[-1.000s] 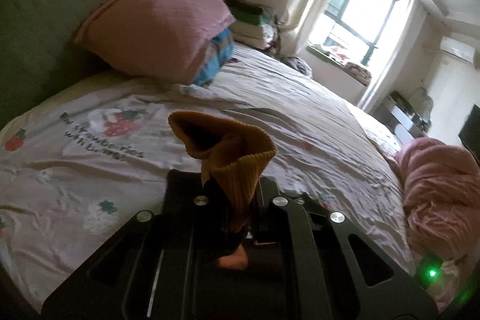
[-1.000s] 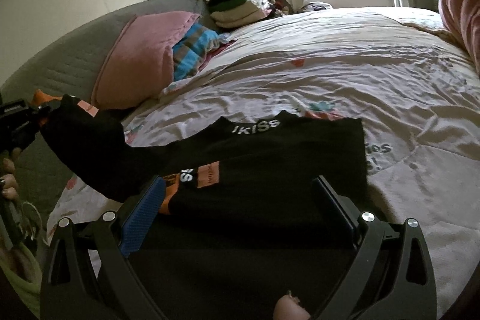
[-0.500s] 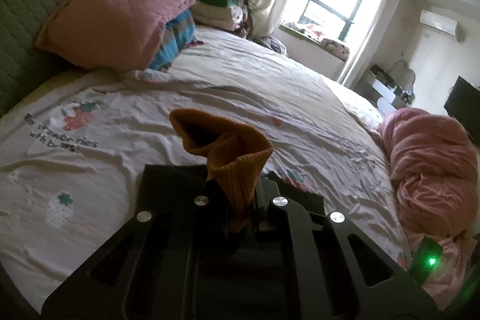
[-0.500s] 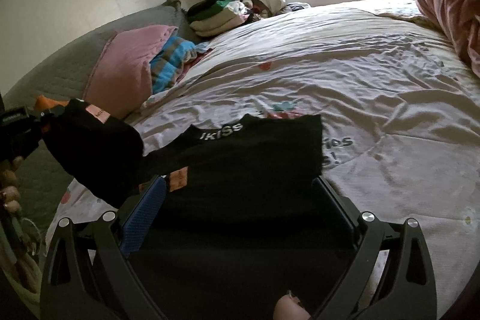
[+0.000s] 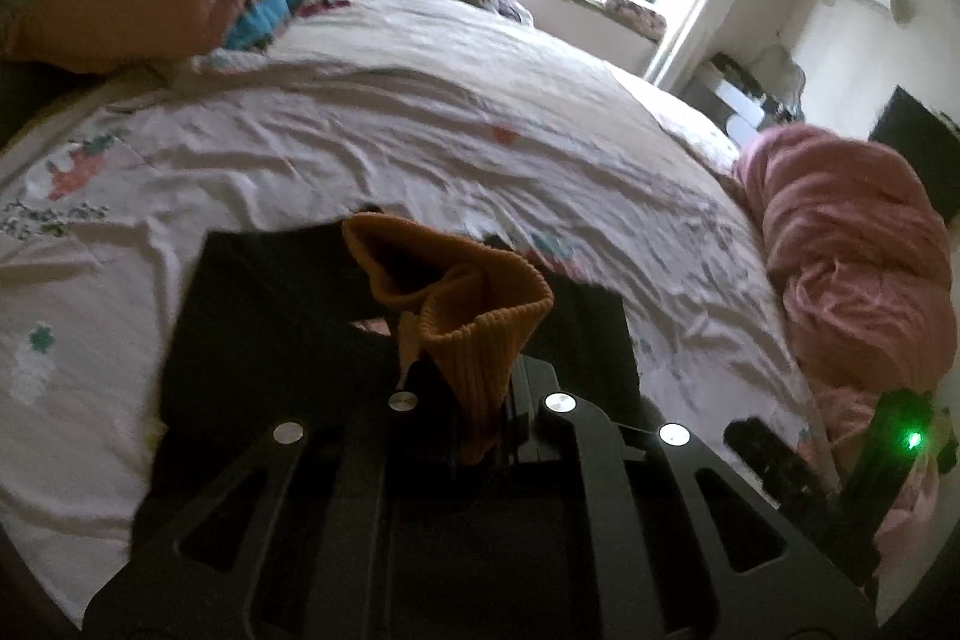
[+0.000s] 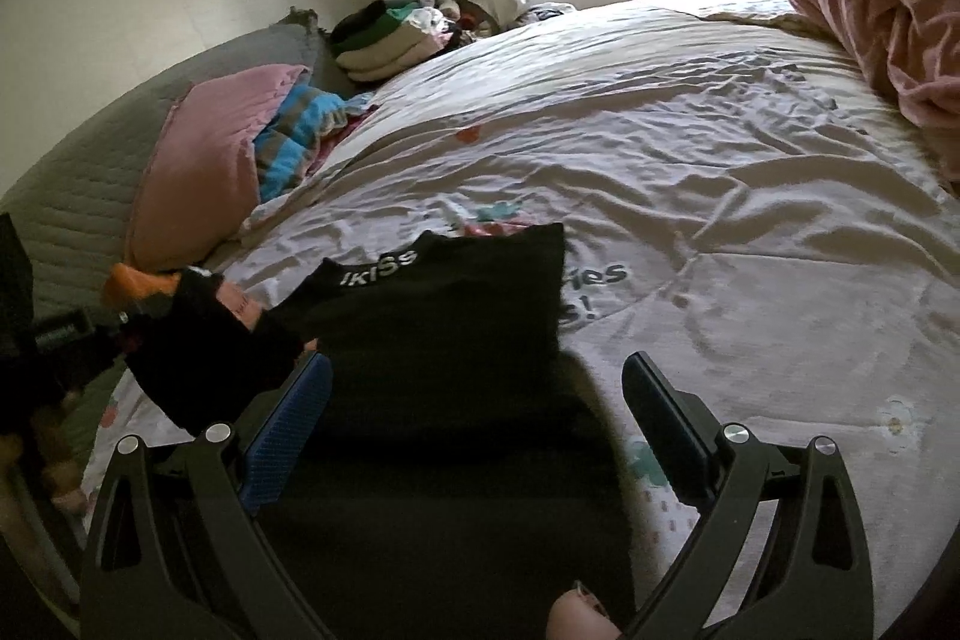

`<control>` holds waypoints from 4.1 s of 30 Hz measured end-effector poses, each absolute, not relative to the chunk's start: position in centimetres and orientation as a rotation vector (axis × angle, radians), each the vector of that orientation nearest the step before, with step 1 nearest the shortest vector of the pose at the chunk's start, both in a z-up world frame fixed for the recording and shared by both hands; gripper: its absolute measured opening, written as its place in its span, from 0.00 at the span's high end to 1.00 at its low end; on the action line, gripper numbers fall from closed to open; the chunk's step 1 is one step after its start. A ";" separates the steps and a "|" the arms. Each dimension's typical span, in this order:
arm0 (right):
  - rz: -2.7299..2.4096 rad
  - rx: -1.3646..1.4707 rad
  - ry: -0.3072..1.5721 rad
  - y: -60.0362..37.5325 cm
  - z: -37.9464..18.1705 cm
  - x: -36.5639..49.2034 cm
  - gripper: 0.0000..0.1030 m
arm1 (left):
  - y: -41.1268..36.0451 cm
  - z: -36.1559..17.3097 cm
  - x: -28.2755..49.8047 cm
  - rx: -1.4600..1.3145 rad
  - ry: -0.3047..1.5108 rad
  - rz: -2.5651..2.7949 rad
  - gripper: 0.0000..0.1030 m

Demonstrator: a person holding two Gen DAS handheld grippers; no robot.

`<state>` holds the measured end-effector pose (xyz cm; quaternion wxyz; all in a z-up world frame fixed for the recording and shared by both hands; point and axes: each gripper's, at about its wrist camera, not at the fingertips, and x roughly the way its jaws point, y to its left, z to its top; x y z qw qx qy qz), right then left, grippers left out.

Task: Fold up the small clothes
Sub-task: 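Lower the cuff onto the shirt body and open the left tool, then grasp the shirt side edge with the right tool and fold it inward, then lay the folded side flat and open the right tool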

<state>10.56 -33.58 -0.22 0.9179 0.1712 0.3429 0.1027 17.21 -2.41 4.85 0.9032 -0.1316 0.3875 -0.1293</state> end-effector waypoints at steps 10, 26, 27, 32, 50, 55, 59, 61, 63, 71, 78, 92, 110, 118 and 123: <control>0.147 0.359 0.736 -35.4 -1.2 10.4 0.06 | -6.0 0.8 17.1 -0.268 0.919 -0.452 0.88; 0.318 0.280 0.944 -29.2 -5.1 10.9 0.22 | -2.2 1.1 17.2 -0.278 0.884 -0.325 0.23; 0.328 0.273 0.967 -28.3 -5.6 11.2 0.25 | -1.5 1.1 17.3 -0.286 0.882 -0.299 0.20; 0.348 0.274 1.034 -25.5 -7.4 13.0 0.50 | 1.7 1.0 17.3 -0.321 0.866 -0.205 0.20; 0.483 -0.143 0.584 -21.4 7.8 16.2 0.94 | 9.8 1.8 16.5 -0.353 0.770 0.000 0.20; 0.430 -0.156 0.626 -22.6 5.7 17.7 0.94 | 8.6 1.0 17.4 -0.324 0.796 -0.023 0.20; 0.380 -0.152 0.680 -23.4 2.8 18.1 0.94 | 7.1 0.5 18.0 -0.274 0.813 -0.041 0.20; 0.362 -0.145 0.699 -23.7 1.8 18.3 0.94 | 6.6 0.3 18.1 -0.254 0.818 -0.045 0.20; 0.345 -0.139 0.718 -23.9 0.8 18.5 0.94 | 6.1 0.1 18.4 -0.238 0.825 -0.052 0.20; 0.311 -0.138 0.767 -24.7 -1.5 19.0 0.94 | 4.5 -1.1 19.5 -0.187 0.852 -0.072 0.20; 0.292 -0.129 0.790 -25.0 -2.3 19.4 0.94 | 3.5 -2.2 19.9 -0.154 0.877 -0.083 0.20; 0.289 -0.108 0.792 -24.9 -2.2 18.6 0.78 | 3.0 -3.0 20.0 -0.137 0.895 -0.103 0.20; 0.468 -0.130 0.894 -20.1 -4.5 16.2 0.75 | 3.2 -6.2 19.4 -0.136 1.012 -0.157 0.73; 0.411 -0.145 0.967 -21.7 -7.1 16.3 0.79 | 3.3 -6.4 19.1 -0.135 1.009 -0.160 0.73; 0.410 -0.149 0.947 -21.7 -6.9 15.9 0.76 | 3.3 -6.3 19.1 -0.134 1.008 -0.159 0.73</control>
